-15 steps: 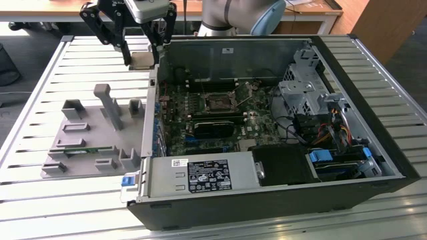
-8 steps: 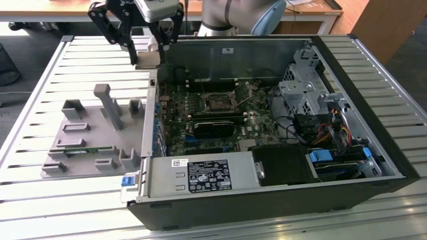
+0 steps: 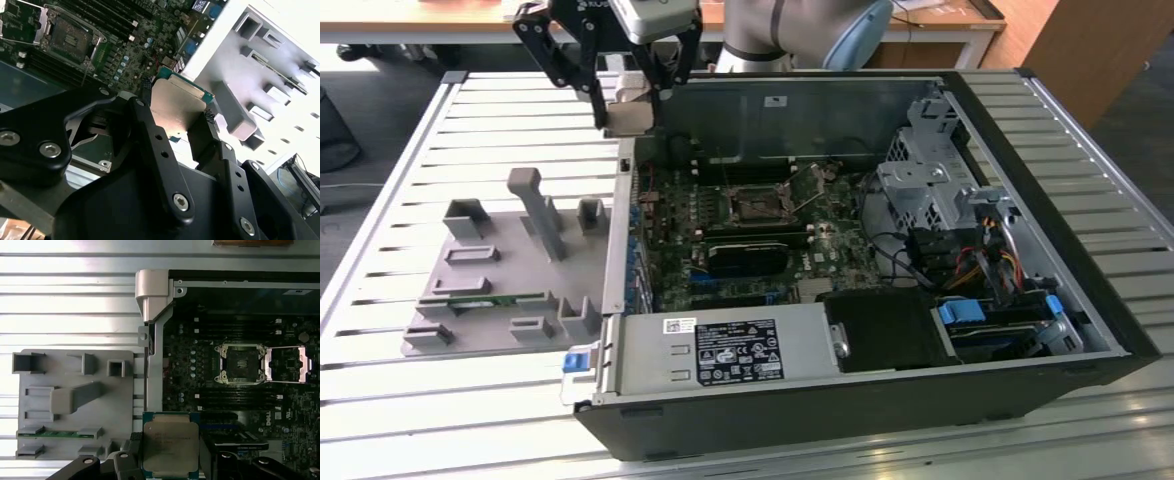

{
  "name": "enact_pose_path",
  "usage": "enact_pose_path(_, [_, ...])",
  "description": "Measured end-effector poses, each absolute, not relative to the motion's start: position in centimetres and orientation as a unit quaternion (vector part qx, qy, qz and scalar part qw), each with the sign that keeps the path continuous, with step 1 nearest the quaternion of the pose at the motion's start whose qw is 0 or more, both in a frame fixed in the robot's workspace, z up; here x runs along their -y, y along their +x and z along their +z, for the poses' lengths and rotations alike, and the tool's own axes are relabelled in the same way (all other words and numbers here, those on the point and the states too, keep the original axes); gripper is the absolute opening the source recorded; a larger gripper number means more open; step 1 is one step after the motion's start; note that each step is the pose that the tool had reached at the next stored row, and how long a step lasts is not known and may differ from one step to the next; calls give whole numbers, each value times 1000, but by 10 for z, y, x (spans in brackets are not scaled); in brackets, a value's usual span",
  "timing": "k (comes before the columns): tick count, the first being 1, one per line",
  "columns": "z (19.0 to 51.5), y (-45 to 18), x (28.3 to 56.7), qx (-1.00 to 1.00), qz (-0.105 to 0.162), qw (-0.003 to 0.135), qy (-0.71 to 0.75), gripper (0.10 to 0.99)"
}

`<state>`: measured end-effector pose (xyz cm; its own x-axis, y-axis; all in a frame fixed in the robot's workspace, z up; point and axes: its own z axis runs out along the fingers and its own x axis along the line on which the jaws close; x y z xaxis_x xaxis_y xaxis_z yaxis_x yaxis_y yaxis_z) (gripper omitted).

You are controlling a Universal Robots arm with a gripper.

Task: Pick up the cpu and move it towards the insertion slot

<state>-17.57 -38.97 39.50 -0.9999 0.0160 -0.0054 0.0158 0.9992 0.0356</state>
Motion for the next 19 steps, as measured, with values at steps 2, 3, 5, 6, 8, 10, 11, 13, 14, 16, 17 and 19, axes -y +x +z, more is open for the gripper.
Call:
enact_pose_path(2, [395,-173,390,-1000,18,3,8,537])
enact_pose_path(3, [395,-171,389,-1000,18,3,8,537])
enact_pose_path(5, [395,-169,389,-1000,18,3,8,537])
enact_pose_path(6, [395,-168,389,-1000,18,3,8,537])
enact_pose_path(8, [395,-165,388,-1000,18,3,8,537])
enact_pose_path(10, [395,-163,387,-1000,18,3,8,537])
enact_pose_path(11, [395,-162,387,-1000,18,3,8,537])
enact_pose_path(13, [395,-160,385,-1000,18,3,8,537])
enact_pose_path(14, [395,-158,385,-1000,18,3,8,537])
enact_pose_path(16, [395,-156,384,-1000,18,3,8,537])
enact_pose_path(17, [395,-154,383,-1000,18,3,8,537])
enact_pose_path(19, [395,-152,382,-1000,18,3,8,537])
